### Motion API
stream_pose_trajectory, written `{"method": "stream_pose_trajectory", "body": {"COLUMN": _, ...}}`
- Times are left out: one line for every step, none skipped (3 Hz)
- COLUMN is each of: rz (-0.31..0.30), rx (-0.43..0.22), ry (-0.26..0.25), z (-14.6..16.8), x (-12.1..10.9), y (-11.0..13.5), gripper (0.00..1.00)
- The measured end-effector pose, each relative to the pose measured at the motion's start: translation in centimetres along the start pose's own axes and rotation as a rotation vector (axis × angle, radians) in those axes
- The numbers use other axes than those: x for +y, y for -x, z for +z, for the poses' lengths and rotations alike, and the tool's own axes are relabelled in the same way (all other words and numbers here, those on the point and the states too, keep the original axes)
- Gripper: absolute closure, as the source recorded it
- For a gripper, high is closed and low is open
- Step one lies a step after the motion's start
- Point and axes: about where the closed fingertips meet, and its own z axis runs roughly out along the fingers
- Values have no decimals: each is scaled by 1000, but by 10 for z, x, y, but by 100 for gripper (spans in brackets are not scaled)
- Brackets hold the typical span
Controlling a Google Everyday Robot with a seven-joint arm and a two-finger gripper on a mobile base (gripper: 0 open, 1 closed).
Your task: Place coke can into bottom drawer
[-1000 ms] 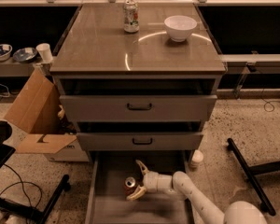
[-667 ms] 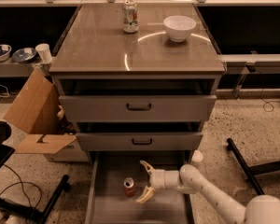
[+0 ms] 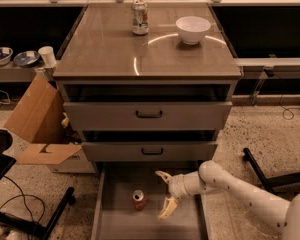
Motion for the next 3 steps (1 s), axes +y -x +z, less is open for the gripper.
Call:
{"method": "stream_pose_trajectory", "body": {"rz": 55, "rx": 168, "ry": 22, "z": -47, "x": 28, "y": 42, "gripper": 0}}
{"method": "stream_pose_trajectory", "body": {"rz": 96, "rx": 294, "ry": -8, "z": -76, "x": 53, "y": 78, "gripper": 0}}
{"method": "stream_pose_trajectory", "body": {"rz": 105, "rx": 377, "ry": -118, "z": -103, "x": 75, "y": 113, "gripper": 0}}
